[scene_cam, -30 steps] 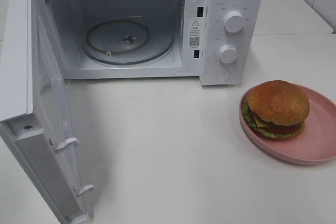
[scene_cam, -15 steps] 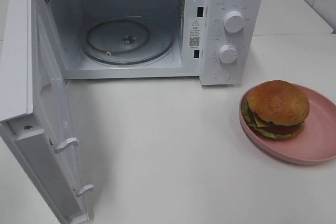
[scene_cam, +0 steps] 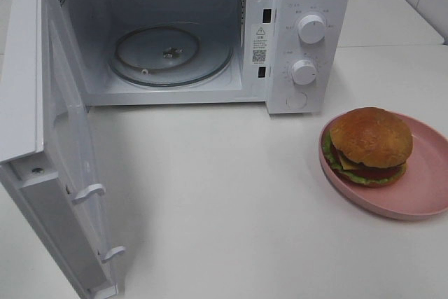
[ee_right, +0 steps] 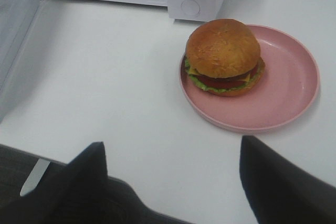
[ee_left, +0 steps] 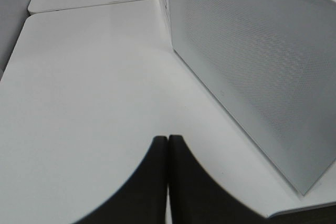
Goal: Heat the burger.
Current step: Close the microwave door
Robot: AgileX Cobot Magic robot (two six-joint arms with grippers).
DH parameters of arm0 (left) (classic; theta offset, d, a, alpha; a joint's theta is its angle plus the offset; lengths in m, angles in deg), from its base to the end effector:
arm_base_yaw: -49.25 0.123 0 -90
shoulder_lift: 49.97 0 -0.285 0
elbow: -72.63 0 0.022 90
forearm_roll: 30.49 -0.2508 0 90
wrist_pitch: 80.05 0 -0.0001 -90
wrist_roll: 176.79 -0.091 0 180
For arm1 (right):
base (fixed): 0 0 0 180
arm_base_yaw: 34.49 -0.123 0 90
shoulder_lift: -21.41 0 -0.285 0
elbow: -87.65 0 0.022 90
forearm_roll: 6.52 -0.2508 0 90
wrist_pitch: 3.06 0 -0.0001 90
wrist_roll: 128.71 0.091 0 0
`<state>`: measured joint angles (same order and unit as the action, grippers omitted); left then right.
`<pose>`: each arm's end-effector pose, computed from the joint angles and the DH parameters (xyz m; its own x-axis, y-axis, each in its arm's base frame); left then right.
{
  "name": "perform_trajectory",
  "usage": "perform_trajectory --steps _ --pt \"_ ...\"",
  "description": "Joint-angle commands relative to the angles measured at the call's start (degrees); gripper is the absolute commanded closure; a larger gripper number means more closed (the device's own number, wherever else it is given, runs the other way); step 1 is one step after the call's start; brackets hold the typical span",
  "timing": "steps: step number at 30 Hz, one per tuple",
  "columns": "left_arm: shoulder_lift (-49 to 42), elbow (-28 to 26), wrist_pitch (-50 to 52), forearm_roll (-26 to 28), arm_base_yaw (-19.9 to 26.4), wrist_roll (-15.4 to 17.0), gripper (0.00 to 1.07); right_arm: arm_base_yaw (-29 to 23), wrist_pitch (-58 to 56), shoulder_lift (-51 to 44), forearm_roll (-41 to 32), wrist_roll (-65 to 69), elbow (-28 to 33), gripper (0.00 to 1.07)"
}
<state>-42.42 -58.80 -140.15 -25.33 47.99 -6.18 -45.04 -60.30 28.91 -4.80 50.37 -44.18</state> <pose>-0.0053 -0.0070 0.2785 -0.4261 0.1277 -0.8956 0.1435 0.9870 0.0724 -0.0036 -0.0030 0.2843 -0.3771 -0.1031 -0.9204 -0.1724 0.9842 -0.0396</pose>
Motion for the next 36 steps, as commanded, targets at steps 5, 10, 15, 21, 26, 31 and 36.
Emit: perform_trajectory --steps 5,10,15,21,26,31,36 --pt "-1.20 0.17 0.80 0.23 -0.29 0.34 1.06 0.00 -0.11 -1.20 0.06 -0.52 0.11 0.45" --pt "-1.20 0.17 0.80 0.23 -0.29 0.34 1.06 0.00 -0.11 -1.20 0.06 -0.52 0.11 0.45" --pt "-1.20 0.17 0.80 0.29 -0.29 0.40 1.06 0.00 -0.11 -1.20 0.06 -0.52 0.11 0.45" --pt "-0.92 0.11 1.03 0.63 -0.29 0.74 1.06 0.00 -0.11 -1.20 0.06 -0.52 0.11 0.45" --pt "1.55 -1.20 3.38 1.03 -0.29 1.09 1.06 0.00 -0.11 -1.20 0.06 -0.52 0.11 0.45" --pt "4.93 -0.74 13.69 1.20 -0.29 1.03 1.06 0.00 -0.11 -1.20 0.06 -0.52 0.11 0.45" --pt "11.34 3.04 24.92 1.26 -0.29 1.03 1.06 0.00 -0.11 -1.20 0.06 -0.52 0.11 0.45"
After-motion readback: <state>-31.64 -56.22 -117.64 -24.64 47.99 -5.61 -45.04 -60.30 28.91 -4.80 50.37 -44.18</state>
